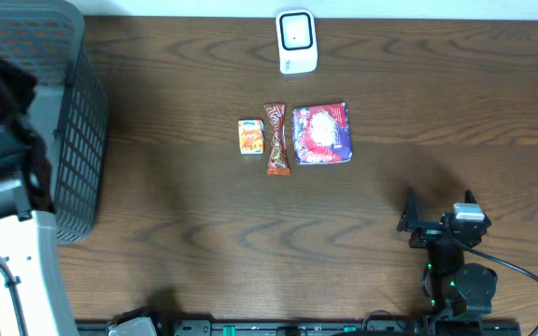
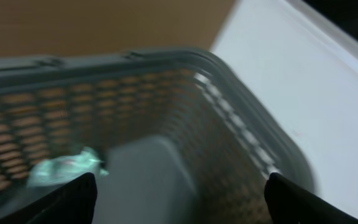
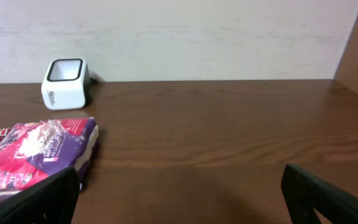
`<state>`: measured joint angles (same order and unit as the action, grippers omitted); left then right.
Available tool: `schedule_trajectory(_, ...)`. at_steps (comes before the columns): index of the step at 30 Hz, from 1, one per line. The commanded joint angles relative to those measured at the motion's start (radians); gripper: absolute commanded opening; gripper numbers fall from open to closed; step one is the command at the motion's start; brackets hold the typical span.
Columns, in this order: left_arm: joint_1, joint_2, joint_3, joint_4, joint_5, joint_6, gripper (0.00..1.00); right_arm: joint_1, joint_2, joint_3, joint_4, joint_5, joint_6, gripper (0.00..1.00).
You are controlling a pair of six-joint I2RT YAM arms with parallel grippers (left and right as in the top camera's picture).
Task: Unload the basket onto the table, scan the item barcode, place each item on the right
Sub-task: 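Move the left gripper back into the basket toward the green wipes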
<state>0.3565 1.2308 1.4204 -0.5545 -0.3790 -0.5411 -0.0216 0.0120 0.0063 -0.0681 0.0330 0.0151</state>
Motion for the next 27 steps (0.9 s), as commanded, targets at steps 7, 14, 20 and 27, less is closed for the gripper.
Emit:
schedule_trajectory(7,0.188,0.104,0.005,-0.164,-0.034,0.018,0.86,0.008,-0.005,-0.001,-0.004,-0.002,0.01,0.99)
schedule_trajectory(14,0.231,0.234,0.005,-0.213,-0.034,0.13,0.87,0.008,-0.005,-0.001,-0.004,-0.002,0.01,0.99)
schedule_trajectory(20,0.243,0.318,0.005,-0.201,-0.034,0.13,0.86,0.008,-0.005,-0.001,-0.004,-0.002,0.01,0.99)
schedule_trajectory(27,0.243,0.434,0.005,-0.165,-0.033,0.163,0.77,0.008,-0.005,-0.001,-0.004,-0.002,0.01,0.99)
